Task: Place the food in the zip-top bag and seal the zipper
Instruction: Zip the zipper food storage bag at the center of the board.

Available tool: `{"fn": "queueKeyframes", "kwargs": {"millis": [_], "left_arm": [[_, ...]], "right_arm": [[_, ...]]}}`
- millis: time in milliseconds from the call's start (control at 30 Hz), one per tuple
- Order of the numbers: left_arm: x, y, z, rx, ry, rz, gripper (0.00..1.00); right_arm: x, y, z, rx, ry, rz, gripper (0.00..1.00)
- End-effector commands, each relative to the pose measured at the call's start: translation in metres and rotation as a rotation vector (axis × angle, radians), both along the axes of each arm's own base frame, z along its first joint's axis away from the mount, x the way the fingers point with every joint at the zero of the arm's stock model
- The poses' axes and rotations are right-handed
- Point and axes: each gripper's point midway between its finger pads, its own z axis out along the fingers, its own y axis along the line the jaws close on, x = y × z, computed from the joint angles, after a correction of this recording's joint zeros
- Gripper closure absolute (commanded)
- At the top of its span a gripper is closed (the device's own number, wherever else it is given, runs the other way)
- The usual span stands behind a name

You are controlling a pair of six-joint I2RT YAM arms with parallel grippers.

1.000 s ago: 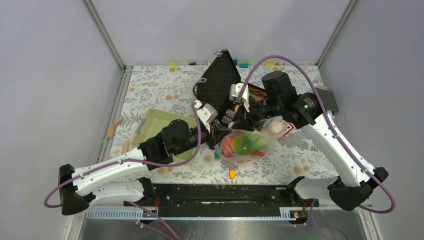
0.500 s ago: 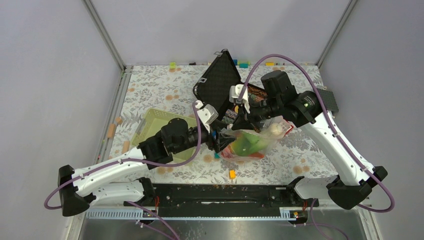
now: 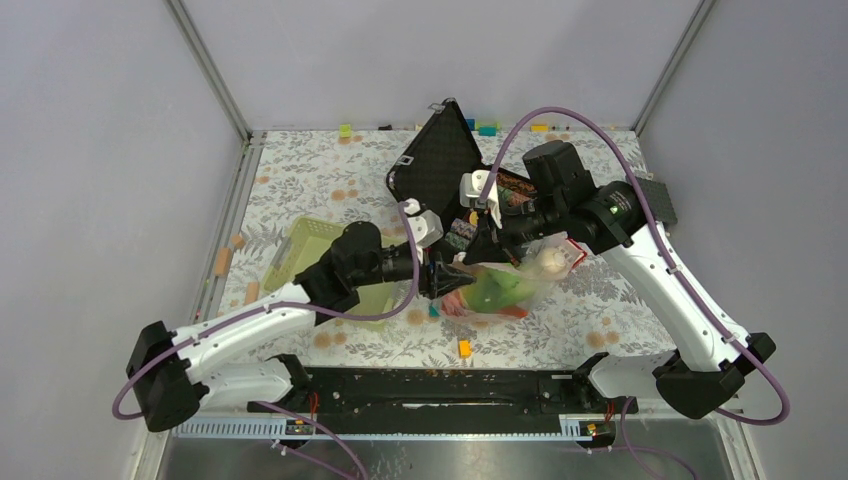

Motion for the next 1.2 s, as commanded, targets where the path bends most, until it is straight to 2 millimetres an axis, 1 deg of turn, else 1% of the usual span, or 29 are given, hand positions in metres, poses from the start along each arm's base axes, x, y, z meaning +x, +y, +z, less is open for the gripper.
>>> {"fn": "queueKeyframes", "kwargs": {"millis": [0, 67, 100, 167, 200, 267, 333, 433, 533, 700, 767, 833, 867, 967, 1000, 1033, 1067, 1100, 1133, 1167], "left_arm": [[-0.003, -0.010, 0.037, -0.124, -0.052, -0.100, 0.64], [0.001, -0.011, 0.035, -0.126, -0.036, -0.099, 0.97], [0.002, -0.011, 0.035, -0.130, -0.029, -0.099, 1.00], [0.001, -0.009, 0.033, -0.140, -0.030, -0.104, 1.00], [0.000, -0.007, 0.033, -0.147, -0.033, -0.104, 1.00], [-0.002, -0.004, 0.035, -0.162, -0.046, -0.104, 1.00], [-0.004, -0.002, 0.036, -0.170, -0.052, -0.107, 1.00], [-0.005, -0.002, 0.036, -0.167, -0.048, -0.112, 1.00], [-0.004, -0.004, 0.037, -0.165, -0.041, -0.113, 1.00], [-0.005, -0.004, 0.038, -0.170, -0.029, -0.113, 1.00], [-0.005, -0.003, 0.040, -0.173, -0.027, -0.111, 1.00], [-0.005, -0.002, 0.040, -0.175, -0.025, -0.108, 1.00], [-0.006, -0.002, 0.040, -0.177, -0.025, -0.109, 1.00], [-0.007, -0.001, 0.041, -0.184, -0.023, -0.112, 1.00], [-0.008, 0.000, 0.043, -0.189, -0.022, -0.112, 1.00], [-0.008, 0.000, 0.043, -0.189, -0.017, -0.112, 0.94], [-0.009, 0.000, 0.044, -0.189, -0.018, -0.114, 0.85], [-0.009, 0.000, 0.046, -0.192, -0.020, -0.117, 0.78], [-0.011, 0.000, 0.047, -0.195, -0.022, -0.124, 0.74], [-0.012, -0.001, 0.049, -0.199, -0.025, -0.134, 0.67]], "right_arm": [[-0.003, 0.005, 0.018, 0.051, -0.028, 0.022, 1.00], [0.000, 0.004, 0.017, 0.045, -0.034, 0.006, 1.00], [0.002, 0.003, 0.016, 0.038, -0.040, -0.005, 1.00], [0.004, 0.001, 0.013, 0.023, -0.051, -0.021, 1.00], [0.006, 0.000, 0.012, 0.018, -0.057, -0.029, 0.97], [0.008, -0.001, 0.010, 0.007, -0.060, -0.039, 0.88], [0.007, 0.000, 0.009, 0.009, -0.058, -0.035, 0.74], [0.008, 0.004, 0.010, 0.024, -0.063, -0.023, 0.62], [0.007, 0.008, 0.009, 0.026, -0.059, -0.014, 0.57], [0.002, 0.012, 0.010, 0.027, -0.066, 0.006, 0.55], [0.004, 0.012, 0.008, 0.015, -0.067, -0.009, 0.55], [0.005, 0.012, 0.006, 0.002, -0.063, -0.024, 0.59], [0.006, 0.012, 0.004, -0.004, -0.058, -0.027, 0.65], [0.004, 0.008, 0.002, -0.028, -0.049, -0.036, 0.91], [0.004, 0.008, 0.001, -0.032, -0.045, -0.037, 0.96], [0.003, 0.008, 0.002, -0.031, -0.045, -0.038, 1.00], [0.003, 0.008, 0.004, -0.026, -0.045, -0.039, 1.00], [0.002, 0.009, 0.005, -0.023, -0.042, -0.037, 1.00], [0.002, 0.009, 0.006, -0.017, -0.041, -0.036, 1.00], [0.002, 0.010, 0.008, -0.010, -0.039, -0.039, 1.00]]}}
